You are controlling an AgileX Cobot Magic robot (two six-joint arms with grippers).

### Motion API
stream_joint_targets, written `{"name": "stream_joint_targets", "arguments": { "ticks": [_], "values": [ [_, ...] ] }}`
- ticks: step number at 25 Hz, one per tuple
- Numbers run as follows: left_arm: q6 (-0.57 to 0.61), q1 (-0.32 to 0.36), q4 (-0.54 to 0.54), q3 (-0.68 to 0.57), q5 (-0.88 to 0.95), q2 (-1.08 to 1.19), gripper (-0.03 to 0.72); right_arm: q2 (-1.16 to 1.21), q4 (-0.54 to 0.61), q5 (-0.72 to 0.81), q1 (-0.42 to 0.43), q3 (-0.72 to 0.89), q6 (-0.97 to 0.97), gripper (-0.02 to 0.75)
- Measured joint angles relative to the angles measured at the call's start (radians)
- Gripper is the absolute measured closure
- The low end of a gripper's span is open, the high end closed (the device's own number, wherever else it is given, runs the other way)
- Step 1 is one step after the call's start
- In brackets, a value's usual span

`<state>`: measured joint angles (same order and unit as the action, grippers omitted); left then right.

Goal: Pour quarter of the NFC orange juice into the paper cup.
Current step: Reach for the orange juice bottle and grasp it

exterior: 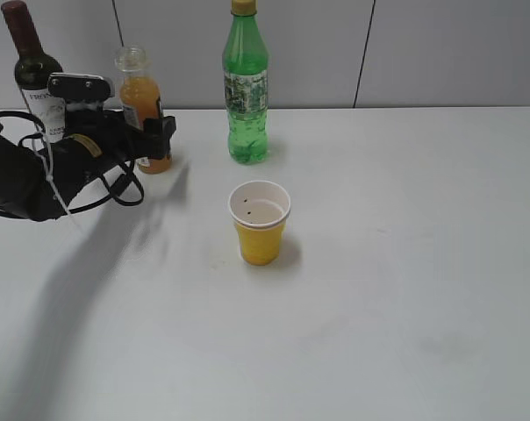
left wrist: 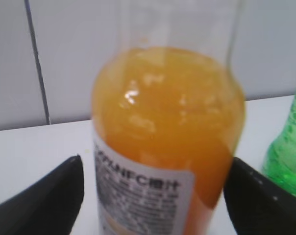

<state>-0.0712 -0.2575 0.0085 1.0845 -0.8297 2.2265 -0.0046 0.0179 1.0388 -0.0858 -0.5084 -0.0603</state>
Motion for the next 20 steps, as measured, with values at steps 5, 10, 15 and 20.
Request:
{"name": "stream_joint_targets", "arguments": {
  "ticks": [5,10,15,20],
  "values": [
    [0.0,0.015,0.005,0.079,0.043,0.057,0.031,0.0,0.0,0.0,0.0,0.0,0.0,0.146],
    [0.0,0.015,0.024,0.139,0.061,0.093,0.046,0.0,0.0,0.0,0.0,0.0,0.0,0.146],
    [0.0,0.015,0.03,0.159,0.064,0.12,0.081,0.0,0.0,0.0,0.0,0.0,0.0,0.146],
    [0.001,0.015,0.036,0.159,0.067,0.125,0.165,0.0,0.0,0.0,0.0,0.0,0.0,0.146]
  ]
}}
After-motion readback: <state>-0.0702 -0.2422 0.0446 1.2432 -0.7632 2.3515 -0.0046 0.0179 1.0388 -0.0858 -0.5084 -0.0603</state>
